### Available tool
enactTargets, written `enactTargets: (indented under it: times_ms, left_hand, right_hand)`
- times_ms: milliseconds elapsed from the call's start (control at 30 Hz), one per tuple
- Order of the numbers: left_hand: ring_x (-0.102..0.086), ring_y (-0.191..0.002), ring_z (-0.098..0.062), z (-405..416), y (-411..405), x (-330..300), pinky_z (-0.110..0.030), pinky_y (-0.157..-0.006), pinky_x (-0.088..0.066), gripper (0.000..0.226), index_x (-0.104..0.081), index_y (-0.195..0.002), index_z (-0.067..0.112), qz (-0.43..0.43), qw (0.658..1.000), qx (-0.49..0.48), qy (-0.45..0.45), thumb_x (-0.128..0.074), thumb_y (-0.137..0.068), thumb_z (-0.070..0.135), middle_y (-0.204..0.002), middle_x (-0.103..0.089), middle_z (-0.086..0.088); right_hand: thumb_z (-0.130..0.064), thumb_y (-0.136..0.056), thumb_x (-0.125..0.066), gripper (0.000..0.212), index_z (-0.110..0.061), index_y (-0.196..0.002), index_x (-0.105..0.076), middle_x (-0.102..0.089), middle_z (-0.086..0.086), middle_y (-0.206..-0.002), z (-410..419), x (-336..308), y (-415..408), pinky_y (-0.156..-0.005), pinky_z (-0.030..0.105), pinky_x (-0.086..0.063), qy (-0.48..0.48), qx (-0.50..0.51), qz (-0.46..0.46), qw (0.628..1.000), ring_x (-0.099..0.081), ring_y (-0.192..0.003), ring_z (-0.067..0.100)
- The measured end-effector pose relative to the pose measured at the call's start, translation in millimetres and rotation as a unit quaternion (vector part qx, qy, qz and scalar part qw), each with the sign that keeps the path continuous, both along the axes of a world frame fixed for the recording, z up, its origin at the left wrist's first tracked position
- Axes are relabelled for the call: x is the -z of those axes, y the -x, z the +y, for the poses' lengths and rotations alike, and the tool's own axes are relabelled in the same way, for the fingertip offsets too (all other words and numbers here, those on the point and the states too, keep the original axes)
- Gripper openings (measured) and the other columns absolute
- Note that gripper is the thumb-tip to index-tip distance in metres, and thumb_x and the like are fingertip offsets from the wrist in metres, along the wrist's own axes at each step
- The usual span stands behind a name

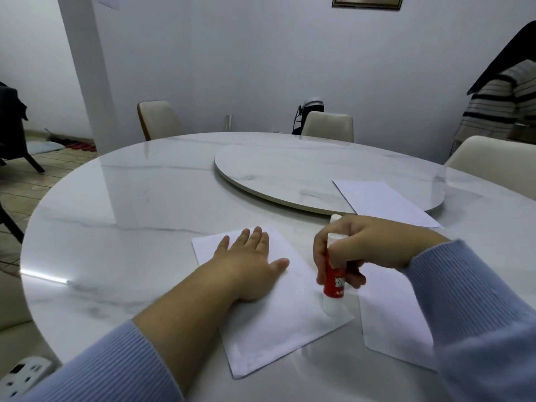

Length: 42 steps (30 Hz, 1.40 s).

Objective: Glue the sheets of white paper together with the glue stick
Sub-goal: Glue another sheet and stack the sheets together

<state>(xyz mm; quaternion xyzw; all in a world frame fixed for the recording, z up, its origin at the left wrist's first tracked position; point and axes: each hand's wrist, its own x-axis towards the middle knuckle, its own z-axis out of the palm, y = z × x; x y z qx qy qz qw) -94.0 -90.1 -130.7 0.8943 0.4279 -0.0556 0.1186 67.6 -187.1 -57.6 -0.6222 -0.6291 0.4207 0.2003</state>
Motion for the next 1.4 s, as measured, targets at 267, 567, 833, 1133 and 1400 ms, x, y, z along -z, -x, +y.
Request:
enactTargets:
  times_ms: [267, 567, 833, 1133, 1400]
  left_hand:
    - [0.012, -0.145, -0.008, 7.7, 14.1, -22.9, -0.034, -0.118, 0.007, 0.059, -0.015, -0.148, 0.034, -0.041, 0.987, 0.134, 0.077, -0.042, -0.095, 0.029, -0.158, 0.008, 0.016]
    - [-0.017, -0.143, -0.022, -13.0, 3.8, -20.5, -0.040, -0.112, -0.020, 0.054, -0.033, -0.143, 0.026, -0.007, 0.998, 0.052, -0.025, -0.044, -0.093, 0.044, -0.155, -0.023, 0.002]
    - [-0.004, -0.147, -0.016, -20.6, -2.6, -6.7, -0.033, -0.119, -0.003, 0.062, -0.012, -0.150, 0.017, -0.100, 0.994, 0.034, -0.024, -0.026, -0.097, 0.047, -0.160, -0.007, -0.001]
    - [0.013, -0.146, -0.016, -20.1, -8.0, 3.0, -0.038, -0.119, 0.005, 0.070, 0.007, -0.149, 0.016, -0.020, 0.999, 0.030, -0.030, -0.018, -0.095, 0.051, -0.159, 0.014, -0.001]
    - [0.013, -0.146, -0.016, -19.9, -8.7, 1.0, -0.037, -0.120, 0.005, 0.069, 0.008, -0.149, 0.016, -0.018, 0.999, 0.025, -0.025, -0.018, -0.095, 0.050, -0.159, 0.015, -0.001]
  right_hand:
    - [-0.006, -0.066, -0.049, 0.017, -0.007, -0.064, -0.066, -0.070, 0.021, -0.069, 2.6, 15.3, -27.3, -0.039, 0.021, -0.040, -0.235, 0.161, 0.298, 0.911, -0.048, -0.054, 0.030]
    - [0.000, -0.086, -0.050, 0.018, -0.007, -0.076, -0.062, -0.066, 0.021, -0.079, 11.3, 25.2, -19.0, -0.046, 0.028, -0.047, -0.366, 0.329, 0.199, 0.847, -0.053, -0.049, 0.020]
    - [-0.001, -0.085, -0.052, 0.016, -0.005, -0.089, -0.067, -0.072, 0.002, -0.074, 14.9, 34.0, -11.4, -0.064, 0.028, -0.054, -0.335, 0.280, 0.082, 0.896, -0.059, -0.062, 0.013]
    - [-0.015, -0.086, -0.059, 0.014, -0.023, -0.095, -0.068, -0.076, -0.006, -0.090, 26.9, 46.7, -0.9, -0.090, 0.039, -0.054, -0.249, 0.190, -0.008, 0.950, -0.069, -0.087, 0.013]
    - [-0.019, -0.058, -0.052, 0.015, -0.009, -0.061, -0.063, -0.071, 0.012, -0.064, 11.6, 17.7, -4.1, -0.047, 0.024, -0.039, -0.176, 0.142, -0.015, 0.974, -0.058, -0.055, 0.018]
